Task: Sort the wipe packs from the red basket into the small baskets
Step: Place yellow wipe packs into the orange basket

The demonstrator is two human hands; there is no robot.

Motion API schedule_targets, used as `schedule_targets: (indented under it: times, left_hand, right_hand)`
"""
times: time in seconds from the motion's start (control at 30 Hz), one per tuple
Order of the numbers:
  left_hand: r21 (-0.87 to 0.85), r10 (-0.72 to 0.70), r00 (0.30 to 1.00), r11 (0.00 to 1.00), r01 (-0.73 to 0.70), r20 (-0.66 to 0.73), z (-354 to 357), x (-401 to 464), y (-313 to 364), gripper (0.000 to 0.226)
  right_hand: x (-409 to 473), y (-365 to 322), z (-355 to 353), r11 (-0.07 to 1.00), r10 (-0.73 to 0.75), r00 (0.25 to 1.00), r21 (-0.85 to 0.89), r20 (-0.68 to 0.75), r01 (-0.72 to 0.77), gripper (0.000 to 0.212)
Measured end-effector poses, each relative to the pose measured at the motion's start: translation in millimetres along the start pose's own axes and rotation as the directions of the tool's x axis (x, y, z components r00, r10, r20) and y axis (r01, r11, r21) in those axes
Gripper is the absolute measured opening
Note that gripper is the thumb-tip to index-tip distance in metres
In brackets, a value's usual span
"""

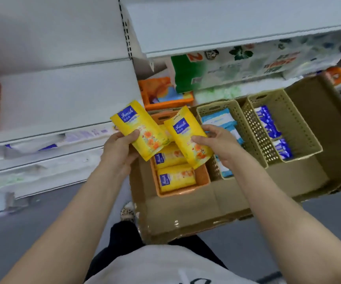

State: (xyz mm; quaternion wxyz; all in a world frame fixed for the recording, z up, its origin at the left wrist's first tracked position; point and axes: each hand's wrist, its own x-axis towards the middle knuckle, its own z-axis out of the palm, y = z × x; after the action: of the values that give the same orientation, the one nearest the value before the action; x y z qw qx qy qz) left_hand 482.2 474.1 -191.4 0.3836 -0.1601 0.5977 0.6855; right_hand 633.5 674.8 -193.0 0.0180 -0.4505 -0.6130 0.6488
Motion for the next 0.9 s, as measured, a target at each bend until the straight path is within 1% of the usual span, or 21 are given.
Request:
schedule_targets:
  times: [0.07, 0.13, 0.23, 0.33, 0.43, 0.57, 0.67, 0.73, 0.8, 0.87, 0.9]
  left_hand:
    - [-0.069, -0.036, 0.997, 0.997, 0.031, -0.071, -2, -5, -19, 0.042]
    - [-0.127, -0.066, 0.989, 0.991, 0.049, -0.132, -7, -10, -35, 0.038]
    - [-0.172, -0.085, 0.972, 0.984, 0.048, -0.218, -21, -11, -51, 0.036]
    - [-0.172, -0.075, 0.965, 0.985, 0.031, -0.253, -32, -8, -57, 0.043]
    - [-0.21, -0.067, 0.954, 0.978, 0.004, -0.293, -39, -3, -63, 0.045]
    - [-0.234, -0.068, 0.95, 0.972, -0.006, -0.306, -40, 2, -70, 0.03]
    - [-0.256, -0.074, 0.946, 0.967, -0.01, -0.316, -39, 1, -77, 0.03]
    - [-0.256, -0.073, 0.947, 0.967, -0.011, -0.314, -39, 2, -78, 0.028]
    - [-0.244, -0.068, 0.949, 0.97, -0.01, -0.308, -39, 5, -78, 0.027]
    - [-0.229, -0.065, 0.953, 0.973, -0.005, -0.297, -36, 8, -77, 0.024]
    - [-0.229, -0.067, 0.956, 0.974, 0.0, -0.285, -34, 10, -77, 0.022]
  right_hand:
    - [19, 3, -5, 0.985, -0.011, 0.998, -0.169, 0.063, 0.021, 0.037]
    - [37, 8, -3, 0.93, -0.002, 0.993, -0.365, 0.114, 0.044, 0.048]
    - [62, 16, 11, 0.773, -0.01, 0.972, -0.614, 0.235, 0.157, 0.054]
    - [86, 24, 31, 0.586, 0.004, 0.933, -0.757, 0.359, 0.289, 0.051]
    - [105, 35, 49, 0.418, -0.031, 0.896, -0.809, 0.442, 0.414, 0.048]
    - [116, 43, 65, 0.332, -0.065, 0.892, -0.834, 0.446, 0.441, 0.04]
    - [116, 47, 68, 0.222, -0.133, 0.892, -0.864, 0.431, 0.451, 0.032]
    - [114, 52, 68, 0.226, -0.191, 0.892, -0.866, 0.41, 0.446, 0.032]
    - [113, 59, 69, 0.218, -0.248, 0.889, -0.872, 0.385, 0.438, 0.038]
    - [113, 65, 72, 0.227, -0.259, 0.891, -0.873, 0.373, 0.431, 0.044]
    - [113, 66, 72, 0.259, -0.242, 0.898, -0.868, 0.367, 0.424, 0.045]
